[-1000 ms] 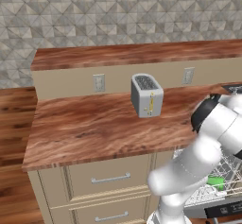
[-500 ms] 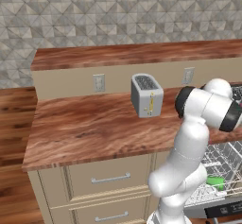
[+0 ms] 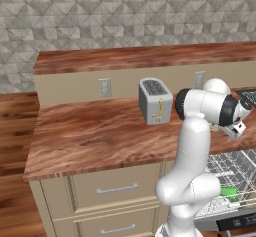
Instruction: Pick up the cup and bowl from the counter, place them in the dishwasher, and close the dishwasher door.
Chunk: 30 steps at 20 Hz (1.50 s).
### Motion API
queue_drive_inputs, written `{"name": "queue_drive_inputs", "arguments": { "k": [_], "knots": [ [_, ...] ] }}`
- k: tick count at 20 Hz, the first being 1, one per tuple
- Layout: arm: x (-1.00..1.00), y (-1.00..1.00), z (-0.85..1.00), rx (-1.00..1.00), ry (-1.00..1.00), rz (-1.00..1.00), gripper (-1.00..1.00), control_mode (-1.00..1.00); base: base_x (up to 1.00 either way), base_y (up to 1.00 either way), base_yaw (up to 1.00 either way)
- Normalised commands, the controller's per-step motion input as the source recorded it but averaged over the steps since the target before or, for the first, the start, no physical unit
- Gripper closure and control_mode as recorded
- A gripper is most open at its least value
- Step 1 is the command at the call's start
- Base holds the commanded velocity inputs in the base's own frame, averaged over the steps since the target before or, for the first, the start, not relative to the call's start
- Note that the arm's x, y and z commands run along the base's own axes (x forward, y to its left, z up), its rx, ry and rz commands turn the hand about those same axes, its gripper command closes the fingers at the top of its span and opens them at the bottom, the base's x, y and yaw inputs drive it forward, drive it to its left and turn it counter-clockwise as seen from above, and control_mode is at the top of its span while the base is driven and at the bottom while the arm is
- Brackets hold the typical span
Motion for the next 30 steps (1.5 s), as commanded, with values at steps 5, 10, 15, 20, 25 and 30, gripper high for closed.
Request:
{"name": "queue_drive_inputs", "arguments": {
  "k": [5,10,15,20,25,30],
  "knots": [
    [0.39,0.0,-0.32,0.04,0.0,0.0,1.0,-1.0,0.0,0.0,0.0],
    [0.38,0.0,-0.33,0.05,0.0,0.0,1.0,-1.0,0.0,0.0,0.0],
    [0.29,0.0,-0.31,0.04,0.0,0.0,1.0,-1.0,0.0,0.0,0.0],
    [-0.28,0.0,-0.01,0.0,-0.01,0.01,1.0,-1.0,0.0,0.0,0.0],
    [-0.69,0.0,0.0,0.0,-0.02,0.03,1.0,-1.0,0.0,0.0,0.0],
    [-0.79,0.0,0.17,-0.03,-0.05,0.01,1.0,-1.0,0.0,0.0,0.0]
  ]
}}
